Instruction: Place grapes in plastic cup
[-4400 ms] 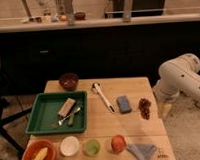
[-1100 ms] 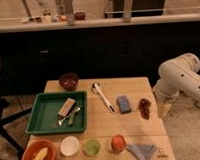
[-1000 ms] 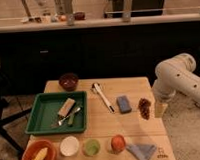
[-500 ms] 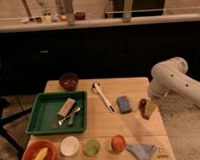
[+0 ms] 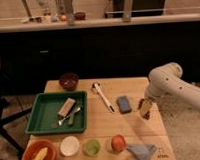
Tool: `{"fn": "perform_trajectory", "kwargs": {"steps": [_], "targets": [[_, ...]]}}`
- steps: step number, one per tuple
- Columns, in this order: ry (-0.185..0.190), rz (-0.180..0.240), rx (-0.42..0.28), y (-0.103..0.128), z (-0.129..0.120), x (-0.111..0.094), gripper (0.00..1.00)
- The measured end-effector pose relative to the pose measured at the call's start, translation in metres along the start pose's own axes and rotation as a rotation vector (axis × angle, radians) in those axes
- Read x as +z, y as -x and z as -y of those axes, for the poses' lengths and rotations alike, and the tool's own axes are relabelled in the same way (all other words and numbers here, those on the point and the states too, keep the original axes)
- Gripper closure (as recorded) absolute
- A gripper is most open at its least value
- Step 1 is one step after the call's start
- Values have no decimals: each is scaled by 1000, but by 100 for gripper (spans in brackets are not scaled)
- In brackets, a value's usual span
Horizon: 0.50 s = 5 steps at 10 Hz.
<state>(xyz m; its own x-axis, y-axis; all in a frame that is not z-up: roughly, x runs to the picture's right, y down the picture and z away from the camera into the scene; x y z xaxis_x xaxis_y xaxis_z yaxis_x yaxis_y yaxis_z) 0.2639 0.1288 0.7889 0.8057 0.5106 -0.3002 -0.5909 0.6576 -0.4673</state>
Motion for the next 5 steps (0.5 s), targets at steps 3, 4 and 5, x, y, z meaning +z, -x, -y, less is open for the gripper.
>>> {"fn": "perform_trajectory", "kwargs": {"steps": [3, 4, 5], "targets": [[-3, -22, 35, 4, 2, 10, 20], [-3, -24, 38, 2, 3, 10, 20], [-4, -24, 38, 1, 3, 10, 20]]}}
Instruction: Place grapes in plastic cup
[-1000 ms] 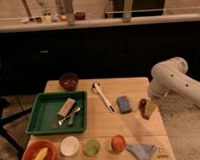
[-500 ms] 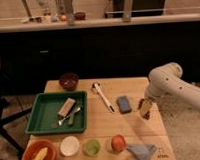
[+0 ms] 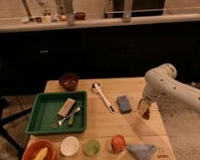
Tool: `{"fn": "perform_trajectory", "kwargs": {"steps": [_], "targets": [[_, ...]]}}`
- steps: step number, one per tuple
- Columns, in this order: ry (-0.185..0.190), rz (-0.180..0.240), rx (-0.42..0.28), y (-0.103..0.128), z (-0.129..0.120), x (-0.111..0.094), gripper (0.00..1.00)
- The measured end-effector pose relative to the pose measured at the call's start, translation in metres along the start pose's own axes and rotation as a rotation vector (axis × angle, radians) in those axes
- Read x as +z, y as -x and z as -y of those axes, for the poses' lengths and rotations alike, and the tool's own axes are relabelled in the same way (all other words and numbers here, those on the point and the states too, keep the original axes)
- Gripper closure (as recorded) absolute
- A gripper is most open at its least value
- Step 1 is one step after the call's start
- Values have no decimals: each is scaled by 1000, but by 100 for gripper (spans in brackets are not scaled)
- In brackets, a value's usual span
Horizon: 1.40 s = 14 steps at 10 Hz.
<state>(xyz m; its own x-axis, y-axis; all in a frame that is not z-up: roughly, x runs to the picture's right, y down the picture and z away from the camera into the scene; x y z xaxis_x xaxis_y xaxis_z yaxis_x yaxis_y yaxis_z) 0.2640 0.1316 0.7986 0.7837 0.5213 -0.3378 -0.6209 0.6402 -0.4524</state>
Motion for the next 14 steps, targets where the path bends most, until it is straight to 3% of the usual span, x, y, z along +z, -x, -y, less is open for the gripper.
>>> {"fn": "perform_trajectory", "kwargs": {"steps": [3, 4, 8, 14], "targets": [[6, 19, 51, -12, 9, -8, 20], [18, 9, 85, -24, 14, -3, 20], [52, -48, 250, -37, 23, 24, 20], [95, -104, 295, -26, 14, 57, 20]]}}
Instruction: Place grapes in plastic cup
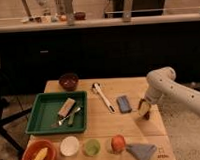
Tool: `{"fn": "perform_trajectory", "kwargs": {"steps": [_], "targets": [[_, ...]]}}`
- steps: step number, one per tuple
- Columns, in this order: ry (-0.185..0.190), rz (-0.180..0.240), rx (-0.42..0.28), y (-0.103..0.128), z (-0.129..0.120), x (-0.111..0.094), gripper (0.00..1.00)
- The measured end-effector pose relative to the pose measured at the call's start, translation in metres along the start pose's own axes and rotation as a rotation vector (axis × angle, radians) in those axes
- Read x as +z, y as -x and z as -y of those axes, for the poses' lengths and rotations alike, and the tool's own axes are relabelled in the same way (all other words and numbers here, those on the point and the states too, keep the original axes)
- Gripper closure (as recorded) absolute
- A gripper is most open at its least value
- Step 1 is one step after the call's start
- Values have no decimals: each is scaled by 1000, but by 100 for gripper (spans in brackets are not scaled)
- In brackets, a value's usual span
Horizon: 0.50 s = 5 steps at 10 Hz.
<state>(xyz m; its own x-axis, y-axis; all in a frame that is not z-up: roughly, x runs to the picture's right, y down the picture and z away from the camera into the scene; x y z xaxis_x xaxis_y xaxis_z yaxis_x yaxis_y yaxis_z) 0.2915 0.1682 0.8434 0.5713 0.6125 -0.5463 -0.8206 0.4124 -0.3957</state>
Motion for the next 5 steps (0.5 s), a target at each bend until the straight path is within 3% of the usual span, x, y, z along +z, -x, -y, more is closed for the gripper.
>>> {"fn": "perform_trajectory", "kwargs": {"steps": [5], "targets": [[35, -4, 28, 0, 5, 33, 20]]}}
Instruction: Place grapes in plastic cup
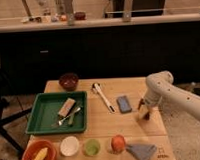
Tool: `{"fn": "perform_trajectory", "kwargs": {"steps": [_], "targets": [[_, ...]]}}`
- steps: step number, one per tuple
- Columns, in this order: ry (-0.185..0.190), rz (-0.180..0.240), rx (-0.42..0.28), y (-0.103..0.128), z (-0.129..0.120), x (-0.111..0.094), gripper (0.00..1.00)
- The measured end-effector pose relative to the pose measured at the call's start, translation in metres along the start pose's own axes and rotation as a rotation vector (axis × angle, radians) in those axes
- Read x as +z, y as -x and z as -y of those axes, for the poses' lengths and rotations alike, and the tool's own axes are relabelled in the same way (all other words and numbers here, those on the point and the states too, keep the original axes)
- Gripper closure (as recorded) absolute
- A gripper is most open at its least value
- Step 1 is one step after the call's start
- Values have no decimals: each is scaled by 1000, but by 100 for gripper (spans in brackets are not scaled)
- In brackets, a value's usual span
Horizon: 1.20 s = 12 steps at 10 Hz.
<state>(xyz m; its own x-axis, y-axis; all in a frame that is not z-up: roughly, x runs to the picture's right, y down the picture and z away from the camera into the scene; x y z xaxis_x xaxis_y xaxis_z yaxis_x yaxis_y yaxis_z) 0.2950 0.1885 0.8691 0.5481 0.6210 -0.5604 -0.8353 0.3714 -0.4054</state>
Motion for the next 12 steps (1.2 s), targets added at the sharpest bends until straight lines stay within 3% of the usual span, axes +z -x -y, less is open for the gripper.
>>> {"fn": "perform_trajectory", "kwargs": {"steps": [3, 10, 12], "targets": [[-1, 21, 3, 1, 6, 10, 24], [-1, 72, -69, 2, 8, 7, 93], [-2, 94, -104, 5, 8, -1, 100]]}}
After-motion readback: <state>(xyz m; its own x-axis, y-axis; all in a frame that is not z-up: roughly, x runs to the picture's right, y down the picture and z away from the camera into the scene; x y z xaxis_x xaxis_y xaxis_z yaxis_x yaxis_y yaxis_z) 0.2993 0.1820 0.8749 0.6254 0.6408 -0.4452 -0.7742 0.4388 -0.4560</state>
